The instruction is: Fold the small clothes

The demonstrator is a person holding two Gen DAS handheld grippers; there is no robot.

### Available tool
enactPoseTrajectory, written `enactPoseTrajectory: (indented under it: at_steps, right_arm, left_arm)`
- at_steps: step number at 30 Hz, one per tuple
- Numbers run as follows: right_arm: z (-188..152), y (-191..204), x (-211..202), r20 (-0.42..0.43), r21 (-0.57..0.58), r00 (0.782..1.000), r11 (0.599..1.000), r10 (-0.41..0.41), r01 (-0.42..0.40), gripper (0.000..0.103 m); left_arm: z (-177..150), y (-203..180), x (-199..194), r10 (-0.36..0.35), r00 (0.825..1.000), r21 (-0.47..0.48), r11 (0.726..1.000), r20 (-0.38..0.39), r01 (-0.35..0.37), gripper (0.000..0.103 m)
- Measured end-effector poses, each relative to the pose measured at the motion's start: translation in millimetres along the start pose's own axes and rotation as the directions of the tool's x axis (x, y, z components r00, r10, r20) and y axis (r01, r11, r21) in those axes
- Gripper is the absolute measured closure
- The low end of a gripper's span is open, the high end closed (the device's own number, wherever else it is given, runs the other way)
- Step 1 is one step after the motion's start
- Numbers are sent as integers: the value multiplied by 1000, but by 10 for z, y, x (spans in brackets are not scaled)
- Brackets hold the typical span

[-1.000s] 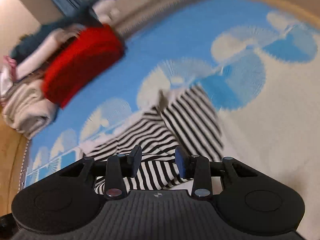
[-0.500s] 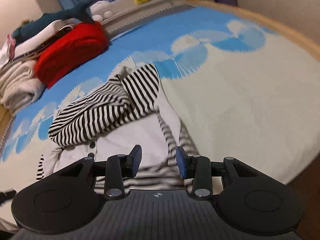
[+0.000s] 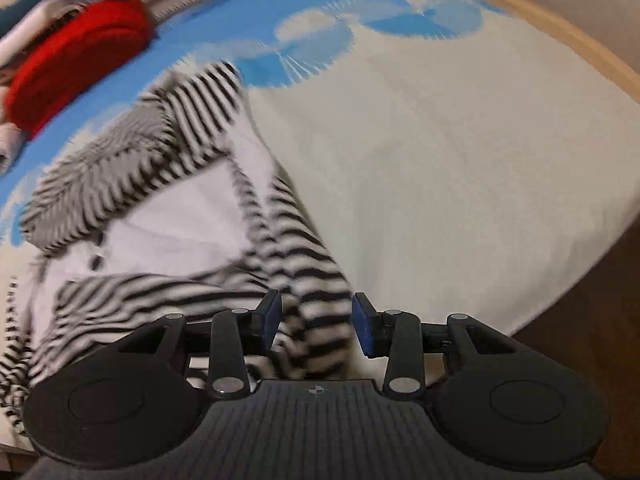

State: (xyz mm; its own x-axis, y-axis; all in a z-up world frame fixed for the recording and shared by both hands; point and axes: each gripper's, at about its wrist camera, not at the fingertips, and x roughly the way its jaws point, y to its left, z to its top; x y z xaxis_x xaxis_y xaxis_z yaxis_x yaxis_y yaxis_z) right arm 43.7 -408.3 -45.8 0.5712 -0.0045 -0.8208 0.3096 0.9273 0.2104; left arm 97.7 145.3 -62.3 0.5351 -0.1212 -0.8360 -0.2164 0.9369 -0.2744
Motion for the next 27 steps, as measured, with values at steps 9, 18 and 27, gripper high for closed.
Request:
enactPoseTrajectory:
  at_steps: [9, 18, 27]
  right_arm:
    - [-25, 24, 349, -105, -11, 994, 999, -36, 35, 41]
    - [-71, 125, 398, -113, -77, 993, 997, -41, 33, 35]
    - [-124, 183, 331, -98, -119, 995, 992, 28, -40, 88]
  left_arm:
    - [69, -32, 402, -1, 994, -75, 997, -112, -8, 34]
    - [-18, -146, 578, 34, 991, -5, 999, -129, -35, 31]
    - [-18, -228, 481, -5, 995, 55, 998, -102, 10, 96]
